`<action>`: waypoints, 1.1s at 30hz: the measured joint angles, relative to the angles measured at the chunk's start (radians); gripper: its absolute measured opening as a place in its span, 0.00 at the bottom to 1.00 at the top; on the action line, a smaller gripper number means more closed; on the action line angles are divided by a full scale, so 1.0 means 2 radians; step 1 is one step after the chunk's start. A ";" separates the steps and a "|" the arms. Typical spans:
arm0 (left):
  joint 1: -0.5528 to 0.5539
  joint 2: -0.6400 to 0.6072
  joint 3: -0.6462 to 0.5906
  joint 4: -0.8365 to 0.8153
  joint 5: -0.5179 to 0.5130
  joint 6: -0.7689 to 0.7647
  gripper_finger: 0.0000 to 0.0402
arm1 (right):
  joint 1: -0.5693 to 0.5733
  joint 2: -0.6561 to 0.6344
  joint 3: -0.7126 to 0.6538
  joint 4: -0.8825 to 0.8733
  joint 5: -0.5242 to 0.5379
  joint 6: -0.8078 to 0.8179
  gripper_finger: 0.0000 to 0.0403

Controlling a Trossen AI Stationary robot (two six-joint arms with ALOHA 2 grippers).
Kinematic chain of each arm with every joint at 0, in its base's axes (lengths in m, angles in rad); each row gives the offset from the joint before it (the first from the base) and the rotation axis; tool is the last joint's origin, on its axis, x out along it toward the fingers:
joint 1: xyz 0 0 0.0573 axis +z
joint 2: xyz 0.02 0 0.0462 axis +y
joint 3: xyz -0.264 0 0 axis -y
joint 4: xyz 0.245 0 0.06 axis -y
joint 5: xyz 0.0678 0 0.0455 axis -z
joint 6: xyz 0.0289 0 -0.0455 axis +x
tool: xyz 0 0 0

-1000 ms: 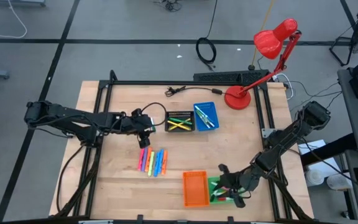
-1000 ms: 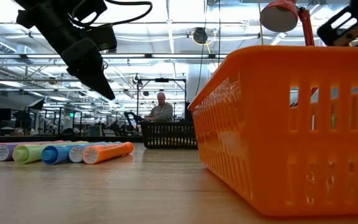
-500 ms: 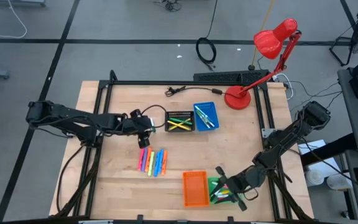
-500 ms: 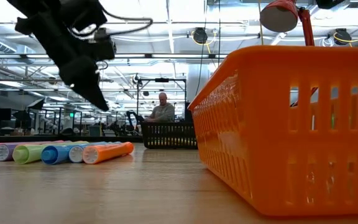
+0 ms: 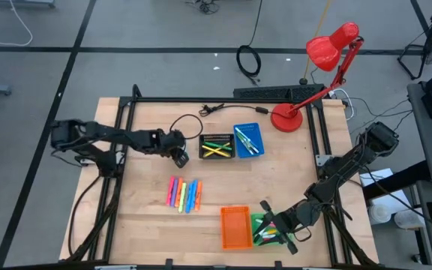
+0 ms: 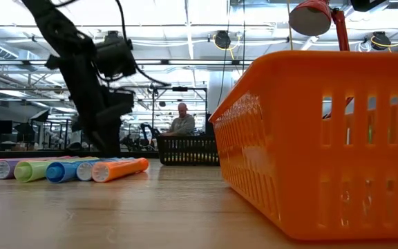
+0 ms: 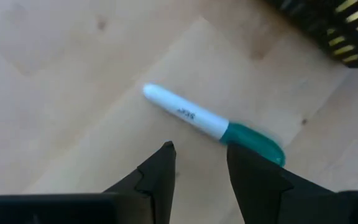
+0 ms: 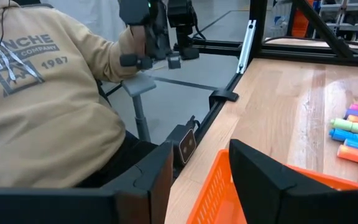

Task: Pick & Place Markers
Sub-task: Put the green highlighter pen into the green bin

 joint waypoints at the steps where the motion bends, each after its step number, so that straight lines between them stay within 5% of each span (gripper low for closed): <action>1: 0.002 0.010 0.000 0.009 0.007 -0.004 0.38 | 0.000 0.000 0.000 0.000 0.000 0.000 0.36; 9: 0.017 0.051 0.023 0.002 0.021 -0.007 0.40 | 0.000 0.000 0.000 -0.002 0.000 0.000 0.35; 20: 0.022 0.003 0.043 -0.036 0.021 0.229 0.40 | 0.000 0.000 0.000 -0.011 0.000 0.000 0.36; 33: 0.022 0.007 0.035 0.019 -0.001 0.301 0.40 | 0.000 0.000 0.000 -0.013 0.000 0.000 0.36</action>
